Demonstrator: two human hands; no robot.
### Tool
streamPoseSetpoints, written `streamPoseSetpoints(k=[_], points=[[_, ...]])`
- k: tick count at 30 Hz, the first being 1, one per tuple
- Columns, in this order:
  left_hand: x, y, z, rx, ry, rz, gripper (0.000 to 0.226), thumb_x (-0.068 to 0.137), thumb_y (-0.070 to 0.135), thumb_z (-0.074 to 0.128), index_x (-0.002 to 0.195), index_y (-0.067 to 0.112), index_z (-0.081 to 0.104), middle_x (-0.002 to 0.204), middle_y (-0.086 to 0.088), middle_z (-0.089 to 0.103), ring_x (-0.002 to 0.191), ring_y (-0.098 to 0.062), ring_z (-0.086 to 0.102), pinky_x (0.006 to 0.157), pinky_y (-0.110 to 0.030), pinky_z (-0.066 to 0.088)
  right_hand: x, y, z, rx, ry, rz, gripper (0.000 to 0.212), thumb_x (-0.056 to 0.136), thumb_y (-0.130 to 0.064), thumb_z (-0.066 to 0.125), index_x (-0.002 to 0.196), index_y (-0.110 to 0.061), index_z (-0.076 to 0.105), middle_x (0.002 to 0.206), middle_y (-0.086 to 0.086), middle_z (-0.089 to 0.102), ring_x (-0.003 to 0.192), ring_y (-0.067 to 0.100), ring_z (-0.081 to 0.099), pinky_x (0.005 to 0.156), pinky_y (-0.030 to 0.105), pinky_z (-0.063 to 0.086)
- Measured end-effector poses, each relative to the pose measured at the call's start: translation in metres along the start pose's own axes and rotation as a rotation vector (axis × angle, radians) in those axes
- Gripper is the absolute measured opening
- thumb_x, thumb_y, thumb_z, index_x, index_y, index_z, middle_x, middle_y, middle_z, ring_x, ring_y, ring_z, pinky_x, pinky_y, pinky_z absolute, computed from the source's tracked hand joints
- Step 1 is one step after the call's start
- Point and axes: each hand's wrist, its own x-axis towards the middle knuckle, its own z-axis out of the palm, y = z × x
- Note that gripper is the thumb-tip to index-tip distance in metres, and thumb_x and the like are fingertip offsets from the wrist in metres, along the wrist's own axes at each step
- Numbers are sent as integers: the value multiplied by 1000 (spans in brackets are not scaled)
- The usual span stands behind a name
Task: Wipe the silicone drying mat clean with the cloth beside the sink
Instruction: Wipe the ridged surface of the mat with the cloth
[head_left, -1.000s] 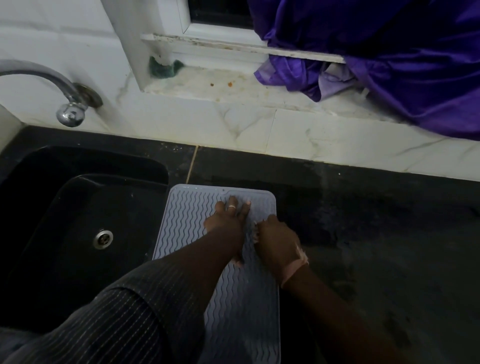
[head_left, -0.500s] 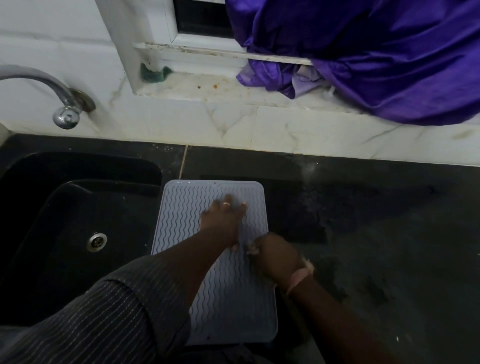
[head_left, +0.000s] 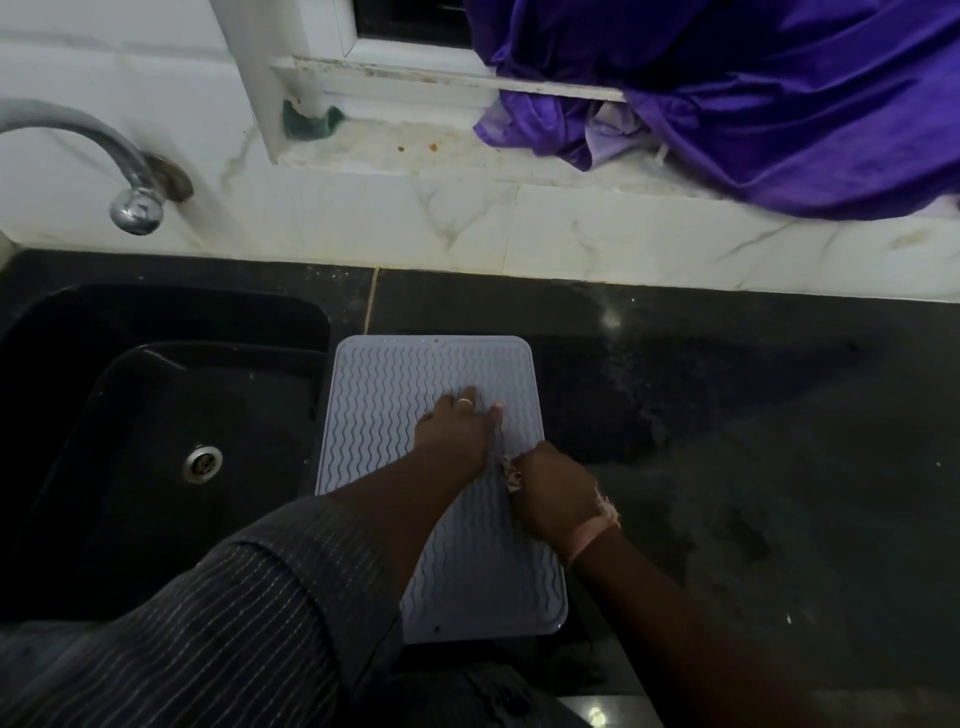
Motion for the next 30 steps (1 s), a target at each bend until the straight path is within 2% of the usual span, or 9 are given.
streamPoseSetpoints(k=[2,5,9,12,14,17,20,25,30], points=[[2,-2,2,-6,-3,1,92,93,36,69,160,41,7,169,-6,-6,154,-38,0,117,-61,25,-21,1,9,19,-5,19,28,100,-33,50,110,-13,68,105,6,65,86,22,68,70,27,49],[2,-2,3,-16,-4,4,96,91,36,72,161,42,6,170,-5,-7,155,-37,-2,118,-61,22,-49,1,15,64,0,57,34,102,-38,46,102,-12,68,101,6,69,86,23,69,74,33,54],[-2,0,7,-35,16,-1,93,92,32,70,161,41,8,170,-4,-5,155,-37,-3,120,-61,18,-60,-2,11,73,-71,114,36,100,-44,49,96,-12,65,94,4,66,86,23,67,73,31,50],[-13,4,13,-113,109,12,74,96,32,63,159,37,24,169,-6,5,155,-35,6,122,-58,21,-45,4,0,127,-147,80,28,94,-37,59,75,-16,56,78,1,58,73,21,63,64,30,45],[-24,7,25,-148,258,63,56,99,32,56,153,36,39,167,-6,20,151,-33,20,120,-53,28,-31,8,-5,189,-68,69,35,93,-32,61,62,-19,52,71,2,60,66,21,62,60,31,45],[-34,9,43,-117,321,135,47,101,39,52,148,38,47,161,-5,34,144,-32,33,114,-49,36,-16,7,4,129,66,22,37,100,-40,47,78,-17,68,87,9,65,76,23,64,62,29,45],[-37,9,47,-58,253,126,55,101,42,53,154,36,38,165,-5,25,148,-32,25,116,-51,32,-17,5,16,63,90,7,32,100,-41,47,103,-23,73,101,8,61,82,26,65,65,29,46],[-39,15,44,13,203,92,60,101,40,54,156,35,32,167,-6,17,149,-34,20,116,-52,30,-44,8,23,-27,129,-57,25,96,-34,53,102,-23,74,97,7,63,78,28,67,64,32,50],[-39,14,47,19,198,89,63,101,39,55,158,34,27,167,-5,15,149,-33,19,115,-52,31,-84,2,31,-23,14,5,32,96,-39,45,104,-21,70,106,5,66,88,27,70,70,35,54]])
